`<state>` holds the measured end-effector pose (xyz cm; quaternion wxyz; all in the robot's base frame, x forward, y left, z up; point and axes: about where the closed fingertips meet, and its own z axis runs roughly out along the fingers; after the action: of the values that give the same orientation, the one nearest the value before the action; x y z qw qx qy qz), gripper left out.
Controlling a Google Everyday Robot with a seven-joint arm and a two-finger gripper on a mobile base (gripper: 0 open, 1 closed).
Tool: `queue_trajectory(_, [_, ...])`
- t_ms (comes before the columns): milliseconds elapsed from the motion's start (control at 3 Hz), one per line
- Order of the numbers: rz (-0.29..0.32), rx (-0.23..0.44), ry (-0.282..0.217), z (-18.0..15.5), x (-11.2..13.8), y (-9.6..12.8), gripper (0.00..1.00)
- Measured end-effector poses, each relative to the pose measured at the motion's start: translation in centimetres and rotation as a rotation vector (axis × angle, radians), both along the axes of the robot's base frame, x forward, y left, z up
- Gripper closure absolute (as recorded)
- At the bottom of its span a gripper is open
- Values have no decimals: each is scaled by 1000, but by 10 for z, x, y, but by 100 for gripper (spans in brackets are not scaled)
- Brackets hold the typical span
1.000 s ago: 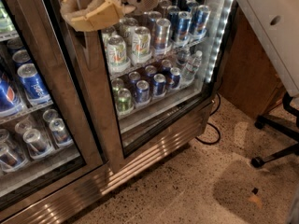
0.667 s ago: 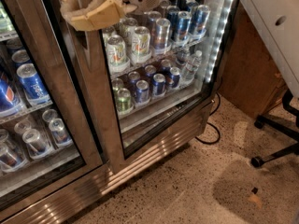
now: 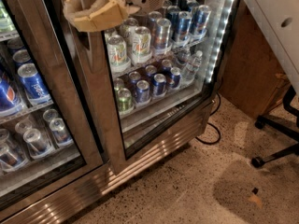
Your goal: Open right fridge door
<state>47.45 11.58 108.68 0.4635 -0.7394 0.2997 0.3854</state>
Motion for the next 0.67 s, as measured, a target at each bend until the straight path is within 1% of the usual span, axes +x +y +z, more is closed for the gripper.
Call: queue_trajectory(667, [-7, -12, 8, 0, -3, -2, 100])
